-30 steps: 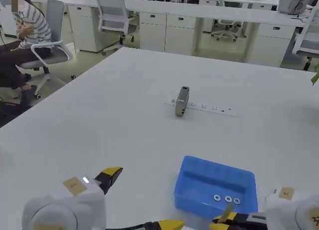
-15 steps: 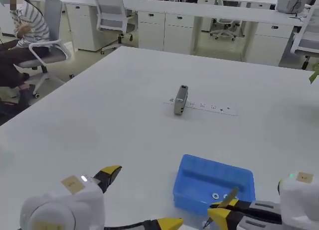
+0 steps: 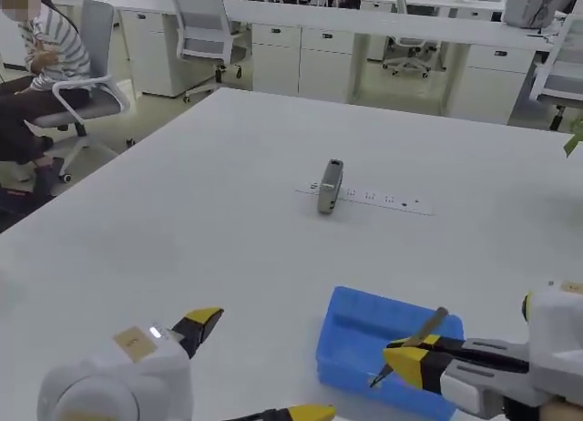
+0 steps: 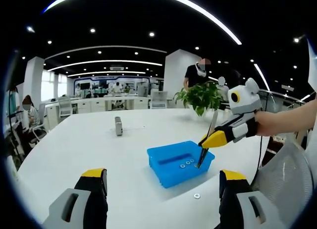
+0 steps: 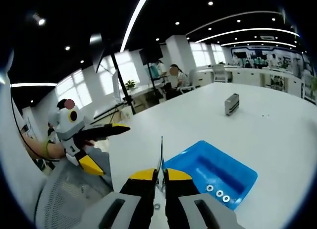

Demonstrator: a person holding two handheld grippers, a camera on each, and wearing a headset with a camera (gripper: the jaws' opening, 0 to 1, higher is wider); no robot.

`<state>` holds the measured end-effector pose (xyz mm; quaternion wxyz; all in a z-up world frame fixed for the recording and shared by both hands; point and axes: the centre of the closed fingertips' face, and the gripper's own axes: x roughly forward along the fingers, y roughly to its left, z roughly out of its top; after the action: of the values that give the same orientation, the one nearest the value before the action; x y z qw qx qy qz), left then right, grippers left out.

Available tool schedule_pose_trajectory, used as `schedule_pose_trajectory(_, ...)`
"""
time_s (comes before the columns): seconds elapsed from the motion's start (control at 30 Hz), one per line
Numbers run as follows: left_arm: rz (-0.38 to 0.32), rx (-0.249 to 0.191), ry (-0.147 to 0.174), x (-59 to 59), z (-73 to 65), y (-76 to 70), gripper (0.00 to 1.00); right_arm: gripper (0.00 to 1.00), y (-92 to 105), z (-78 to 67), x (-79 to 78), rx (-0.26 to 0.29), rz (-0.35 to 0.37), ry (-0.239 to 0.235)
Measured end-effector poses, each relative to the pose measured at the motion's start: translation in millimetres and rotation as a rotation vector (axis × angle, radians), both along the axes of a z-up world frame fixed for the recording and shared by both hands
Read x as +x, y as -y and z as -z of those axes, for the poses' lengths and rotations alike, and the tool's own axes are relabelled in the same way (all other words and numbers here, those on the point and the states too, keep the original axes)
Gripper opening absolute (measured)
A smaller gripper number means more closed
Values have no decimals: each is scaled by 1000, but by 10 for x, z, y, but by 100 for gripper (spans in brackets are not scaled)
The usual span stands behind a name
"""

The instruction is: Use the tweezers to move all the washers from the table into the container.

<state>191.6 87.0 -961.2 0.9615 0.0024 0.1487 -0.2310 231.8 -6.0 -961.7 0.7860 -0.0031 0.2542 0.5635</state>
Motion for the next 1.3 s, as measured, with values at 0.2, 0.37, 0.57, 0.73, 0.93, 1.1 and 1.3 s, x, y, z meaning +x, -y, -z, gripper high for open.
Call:
schedule_pose_trajectory(0.2,2,-2,0,-1,-5,8,96,3,3,-55,114,25,19,-29)
schedule_pose_trajectory(0.37,1,-3,3,0,-10,5,96,3,-11,-34,207,13,27,-36)
schedule_pose_trajectory(0.57,3,-7,2,-4,-10,13,96,3,-23,39,313,2,37,-58)
schedule_pose_trajectory(0.73,-1,-7,4,-1,-12,2,96,3,-24,80,399,-2,51,-82)
schedule_pose_trajectory(0.93,-9,-13,6,4,-18,-12,96,3,-20,179,504,-22,71,-101)
schedule_pose_trajectory(1.1,-9,-11,6,5,-15,-14,96,3,-37,249,556,-43,77,-107)
schedule_pose_trajectory(1.3,-8,-11,6,5,-15,-14,96,3,-60,327,620,-69,79,-113)
